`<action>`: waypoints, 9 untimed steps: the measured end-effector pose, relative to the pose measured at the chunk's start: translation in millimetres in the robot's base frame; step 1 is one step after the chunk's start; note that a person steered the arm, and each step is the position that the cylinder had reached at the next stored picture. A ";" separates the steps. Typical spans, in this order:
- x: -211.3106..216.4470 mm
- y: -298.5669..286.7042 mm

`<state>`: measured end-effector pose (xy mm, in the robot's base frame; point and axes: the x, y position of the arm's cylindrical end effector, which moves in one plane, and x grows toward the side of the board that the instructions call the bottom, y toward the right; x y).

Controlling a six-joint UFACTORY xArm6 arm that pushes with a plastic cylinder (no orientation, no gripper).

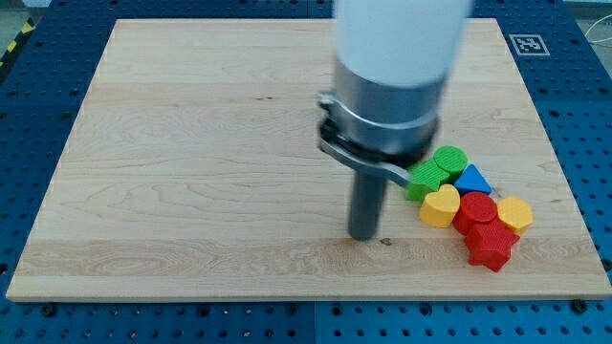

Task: Move the group of blocks slightly up

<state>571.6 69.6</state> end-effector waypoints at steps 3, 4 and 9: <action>32.0 125.0; 11.5 150.5; -42.8 145.9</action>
